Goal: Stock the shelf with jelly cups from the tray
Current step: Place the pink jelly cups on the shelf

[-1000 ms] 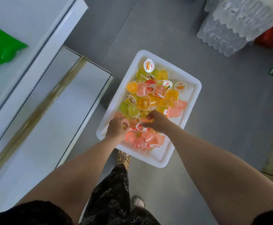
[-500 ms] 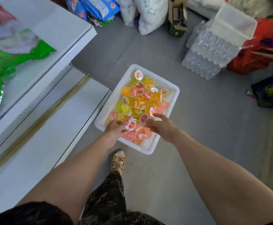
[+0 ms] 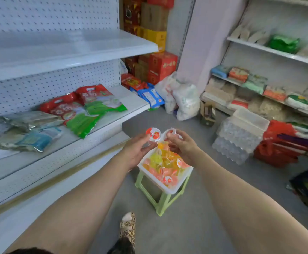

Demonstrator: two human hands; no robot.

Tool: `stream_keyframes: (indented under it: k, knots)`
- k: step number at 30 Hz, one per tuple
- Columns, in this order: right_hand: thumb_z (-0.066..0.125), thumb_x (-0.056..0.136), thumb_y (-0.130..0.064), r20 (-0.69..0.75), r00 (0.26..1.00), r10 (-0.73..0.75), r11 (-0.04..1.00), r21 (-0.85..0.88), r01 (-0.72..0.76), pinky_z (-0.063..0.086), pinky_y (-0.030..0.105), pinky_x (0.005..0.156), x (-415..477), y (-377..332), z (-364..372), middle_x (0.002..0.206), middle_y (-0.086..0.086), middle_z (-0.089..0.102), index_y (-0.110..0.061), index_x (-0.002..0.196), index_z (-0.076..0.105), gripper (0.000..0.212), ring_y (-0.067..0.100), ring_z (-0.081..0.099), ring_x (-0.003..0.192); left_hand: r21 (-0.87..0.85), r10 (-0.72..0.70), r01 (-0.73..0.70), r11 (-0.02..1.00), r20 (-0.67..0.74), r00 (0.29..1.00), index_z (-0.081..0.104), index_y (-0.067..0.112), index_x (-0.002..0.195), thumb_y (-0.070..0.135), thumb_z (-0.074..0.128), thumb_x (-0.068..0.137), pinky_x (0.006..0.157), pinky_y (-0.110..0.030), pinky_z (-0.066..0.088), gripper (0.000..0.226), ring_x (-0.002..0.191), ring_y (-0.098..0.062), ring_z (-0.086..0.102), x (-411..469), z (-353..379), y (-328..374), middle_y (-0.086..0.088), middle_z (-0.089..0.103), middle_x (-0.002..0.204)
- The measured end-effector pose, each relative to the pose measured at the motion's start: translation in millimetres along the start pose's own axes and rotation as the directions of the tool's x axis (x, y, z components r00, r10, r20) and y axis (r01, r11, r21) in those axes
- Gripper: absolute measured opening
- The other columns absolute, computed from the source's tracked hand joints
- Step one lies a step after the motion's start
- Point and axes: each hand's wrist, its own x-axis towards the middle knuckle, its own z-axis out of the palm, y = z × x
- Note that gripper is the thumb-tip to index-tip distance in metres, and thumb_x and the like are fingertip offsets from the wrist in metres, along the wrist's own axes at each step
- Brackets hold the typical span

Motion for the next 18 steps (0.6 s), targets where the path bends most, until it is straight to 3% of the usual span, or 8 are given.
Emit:
stream_keyframes:
  k: [3, 7, 9, 13, 16, 18]
  knots:
    - [0.084, 0.069, -0.048, 0.066, 0.990, -0.124, 0.990, -0.057, 0.128, 0.048, 0.031, 0.079, -16, -43, 41, 0.103, 0.000, 0.068, -0.024, 0.101, 0.069, 0.043, 0.015, 0.061, 0.088, -0.043, 0.095, -0.098, 0.994, -0.062, 0.994, 0.055, -0.001, 0.129, 0.009, 0.060, 0.095, 0.072, -0.025, 0.059, 0.036, 0.113, -0.033, 0.062, -40, -1, 55, -0.019, 0.062, 0.125]
    - [0.080, 0.053, -0.064, 0.141, 0.955, -0.262, 0.949, -0.142, 0.281, 0.046, 0.028, 0.076, -34, -92, 108, 0.105, -0.004, 0.072, -0.017, 0.108, 0.066, 0.073, 0.011, 0.065, 0.093, -0.090, 0.214, -0.227, 0.970, -0.132, 0.968, 0.052, 0.015, 0.131, 0.001, 0.060, 0.092, 0.078, -0.032, 0.061, 0.043, 0.111, -0.036, 0.063, -97, -18, 124, -0.021, 0.061, 0.126]
    - [0.080, 0.054, -0.065, 0.186, 0.930, -0.317, 0.922, -0.167, 0.348, 0.046, 0.029, 0.075, -41, -114, 141, 0.102, -0.003, 0.074, -0.018, 0.111, 0.063, 0.076, 0.012, 0.068, 0.093, -0.058, 0.285, -0.296, 0.954, -0.148, 0.947, 0.052, 0.018, 0.132, -0.001, 0.061, 0.090, 0.077, -0.032, 0.061, 0.047, 0.101, -0.031, 0.067, -125, -33, 156, -0.019, 0.061, 0.125]
    - [0.082, 0.074, -0.047, 0.282, 0.866, -0.412, 0.861, -0.189, 0.471, 0.049, 0.028, 0.072, -58, -154, 214, 0.095, -0.002, 0.073, -0.018, 0.112, 0.060, 0.053, 0.005, 0.070, 0.083, 0.029, 0.399, -0.402, 0.915, -0.208, 0.893, 0.053, 0.016, 0.131, -0.004, 0.059, 0.091, 0.077, -0.028, 0.060, 0.045, 0.084, -0.022, 0.071, -177, -71, 214, -0.014, 0.066, 0.114]
    - [0.079, 0.080, -0.031, 0.357, 0.813, -0.461, 0.832, -0.146, 0.536, 0.048, 0.022, 0.064, -67, -180, 279, 0.082, -0.003, 0.070, -0.017, 0.103, 0.058, 0.034, -0.005, 0.066, 0.061, 0.075, 0.458, -0.456, 0.887, -0.261, 0.849, 0.052, 0.009, 0.131, -0.001, 0.061, 0.091, 0.071, -0.028, 0.061, 0.043, 0.096, -0.027, 0.068, -215, -111, 258, -0.016, 0.067, 0.113]
    - [0.078, 0.082, -0.029, 0.409, 0.769, -0.491, 0.801, -0.135, 0.583, 0.048, 0.023, 0.066, -77, -193, 328, 0.077, -0.008, 0.068, -0.020, 0.096, 0.057, 0.027, -0.007, 0.064, 0.057, 0.117, 0.490, -0.479, 0.870, -0.299, 0.819, 0.052, 0.006, 0.131, 0.006, 0.066, 0.089, 0.076, -0.033, 0.061, 0.044, 0.104, -0.030, 0.068, -243, -142, 286, -0.019, 0.067, 0.119]
